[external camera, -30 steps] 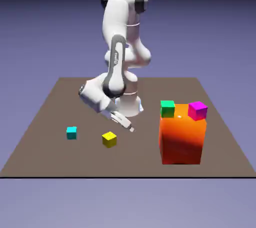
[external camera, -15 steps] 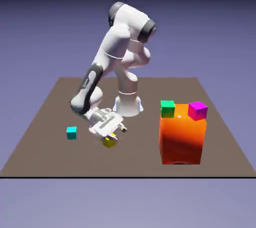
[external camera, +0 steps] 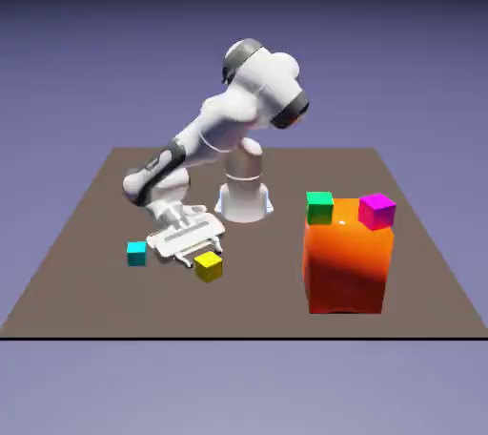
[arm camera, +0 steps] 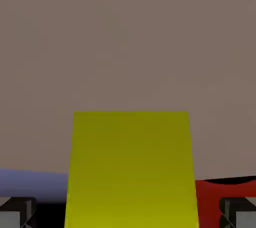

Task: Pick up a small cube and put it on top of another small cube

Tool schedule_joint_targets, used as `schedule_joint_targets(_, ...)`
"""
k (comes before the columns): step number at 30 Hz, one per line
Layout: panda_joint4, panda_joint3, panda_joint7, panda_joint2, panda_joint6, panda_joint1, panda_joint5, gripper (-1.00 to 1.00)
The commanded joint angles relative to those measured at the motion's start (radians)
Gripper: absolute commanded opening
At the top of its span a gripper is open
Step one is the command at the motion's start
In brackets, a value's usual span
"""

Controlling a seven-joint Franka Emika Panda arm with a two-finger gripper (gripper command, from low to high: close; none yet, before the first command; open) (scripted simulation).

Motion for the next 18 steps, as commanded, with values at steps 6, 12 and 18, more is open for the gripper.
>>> schedule_joint_targets(6, -0.039, -0.145, -0.017, 0.001, -0.064, -0.001, -0.141, -1.0)
schedule_joint_targets(12, 0.008, -0.017, -0.136, -0.12, -0.027, 0.027, -0.312, -1.0)
schedule_joint_targets(18, 0.175, 0.2, -0.074, -0.241, 0.0, -0.084, -0.504, -1.0)
